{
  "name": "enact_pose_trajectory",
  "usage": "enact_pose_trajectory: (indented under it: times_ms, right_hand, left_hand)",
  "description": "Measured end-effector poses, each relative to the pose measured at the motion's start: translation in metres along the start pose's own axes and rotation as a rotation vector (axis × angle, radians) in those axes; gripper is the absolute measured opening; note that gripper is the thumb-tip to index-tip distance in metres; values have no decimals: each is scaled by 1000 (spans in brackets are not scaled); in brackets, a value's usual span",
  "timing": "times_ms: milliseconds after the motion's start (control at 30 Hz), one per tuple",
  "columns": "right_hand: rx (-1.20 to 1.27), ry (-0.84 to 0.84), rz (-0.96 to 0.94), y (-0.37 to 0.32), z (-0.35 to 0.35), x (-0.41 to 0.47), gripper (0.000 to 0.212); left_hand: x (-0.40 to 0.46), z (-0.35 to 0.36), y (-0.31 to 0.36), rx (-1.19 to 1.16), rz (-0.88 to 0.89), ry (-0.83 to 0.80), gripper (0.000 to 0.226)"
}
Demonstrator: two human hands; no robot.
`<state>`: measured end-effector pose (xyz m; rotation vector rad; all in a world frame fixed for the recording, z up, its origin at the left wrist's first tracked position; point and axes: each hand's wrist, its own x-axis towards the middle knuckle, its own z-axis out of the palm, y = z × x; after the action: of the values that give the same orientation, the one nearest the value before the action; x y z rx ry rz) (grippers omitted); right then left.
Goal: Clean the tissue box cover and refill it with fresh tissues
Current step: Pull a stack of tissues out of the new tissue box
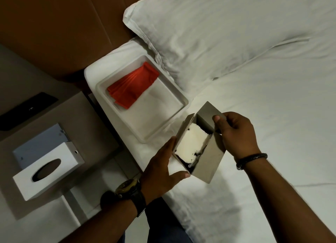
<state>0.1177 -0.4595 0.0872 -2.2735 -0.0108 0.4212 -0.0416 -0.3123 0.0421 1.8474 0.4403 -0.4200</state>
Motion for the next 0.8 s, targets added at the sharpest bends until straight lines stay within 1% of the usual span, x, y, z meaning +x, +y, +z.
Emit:
enact_pose_trajectory:
  times_ms: [100, 167, 267, 333, 367, 400, 433, 467, 500, 533, 567, 600, 633, 700, 733, 800]
  right_hand:
    - [85, 55, 24, -6, 8, -12, 31]
    - [150, 69, 58, -10, 15, -19, 30]
    - [244, 28, 130, -15, 30, -30, 29]
    - [216, -12, 144, -14, 39, -36, 25]
    - [136, -7, 96, -14, 40, -39, 20]
    - [11, 29, -9, -14, 39, -42, 10]
    - [-126, 91, -170, -17, 36, -43, 15]
    - [-234, 130, -367, -21, 33, -44, 27]
    - [-294, 120, -568, -28, 31, -44, 35]
    - [-322, 55, -738, -37, 30, -43, 35]
    - [-347, -71, -869, -46, 32, -42, 32]
    - [-395, -216, -966, -53, 37, -41, 27]
    - [-460, -366, -1023, -57, 43, -39, 23]
    - [-612, -596, -1032, -59, 54, -35, 22]
    - [-668, -666, -1018, -60, 60, -33, 23]
    - [-732, -719, -1027, -61, 71, -31, 26]
  left_hand:
    - [-3, 4, -6, -98, -19, 44, 121]
    - [-10, -1, -12, -135, 7, 124, 123]
    - [-18, -17, -20, -161, 43, 258, 111]
    - [-19, -28, -22, -129, 63, 292, 100]
    - [-17, -32, -22, -111, 73, 289, 96]
    - [-15, -36, -22, -99, 81, 281, 92]
    - [-12, -38, -22, -89, 84, 269, 89]
    - [-9, -40, -22, -85, 83, 250, 88]
    - [-7, -41, -20, -77, 79, 233, 87]
    - [-4, -42, -20, -74, 76, 220, 85]
    - [-3, -44, -19, -75, 74, 215, 83]
    - [-3, -46, -20, -89, 69, 208, 81]
    - [-4, -49, -21, -108, 53, 193, 80]
    - [-9, -57, -24, -177, 20, 146, 78]
    - [-12, -62, -27, -204, 8, 127, 77]
    - [-18, -69, -34, -204, -15, 130, 73]
